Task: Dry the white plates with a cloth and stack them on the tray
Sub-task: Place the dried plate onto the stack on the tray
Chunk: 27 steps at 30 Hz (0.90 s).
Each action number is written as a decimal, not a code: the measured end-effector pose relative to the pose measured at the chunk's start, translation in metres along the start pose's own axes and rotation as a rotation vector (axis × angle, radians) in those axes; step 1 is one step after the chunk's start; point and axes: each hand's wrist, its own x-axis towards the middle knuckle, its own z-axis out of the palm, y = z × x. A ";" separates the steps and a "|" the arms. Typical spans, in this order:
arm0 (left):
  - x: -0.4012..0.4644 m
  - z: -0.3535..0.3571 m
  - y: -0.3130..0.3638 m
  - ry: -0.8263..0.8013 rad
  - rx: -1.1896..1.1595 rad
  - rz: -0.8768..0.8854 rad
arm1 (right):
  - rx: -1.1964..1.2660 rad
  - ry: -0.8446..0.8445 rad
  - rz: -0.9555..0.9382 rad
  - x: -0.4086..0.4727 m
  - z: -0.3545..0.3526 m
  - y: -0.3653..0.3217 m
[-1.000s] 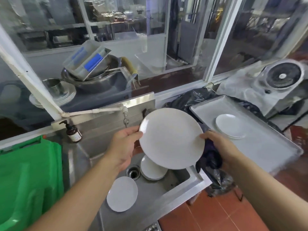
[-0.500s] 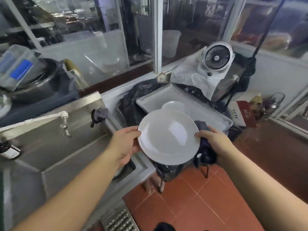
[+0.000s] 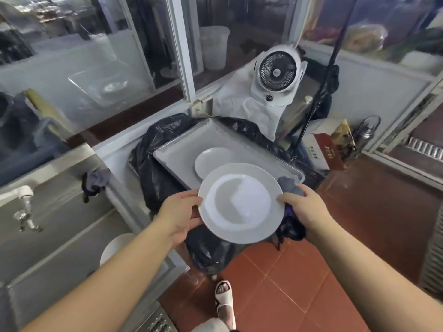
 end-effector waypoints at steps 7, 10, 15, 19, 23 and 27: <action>0.075 0.017 0.010 -0.001 -0.035 -0.063 | -0.155 0.048 0.008 0.072 0.015 -0.026; 0.101 0.024 0.014 0.026 -0.066 -0.098 | -0.187 0.046 0.030 0.102 0.020 -0.037; 0.135 0.033 0.023 0.099 -0.128 -0.116 | -0.242 0.027 0.034 0.155 0.033 -0.052; 0.157 0.042 0.026 0.157 -0.170 -0.119 | -0.293 -0.091 0.018 0.204 0.045 -0.064; 0.172 0.059 0.028 0.265 -0.218 -0.116 | -0.384 -0.202 -0.045 0.252 0.059 -0.077; 0.180 0.072 0.026 0.394 -0.229 -0.140 | -0.438 -0.329 -0.062 0.290 0.074 -0.085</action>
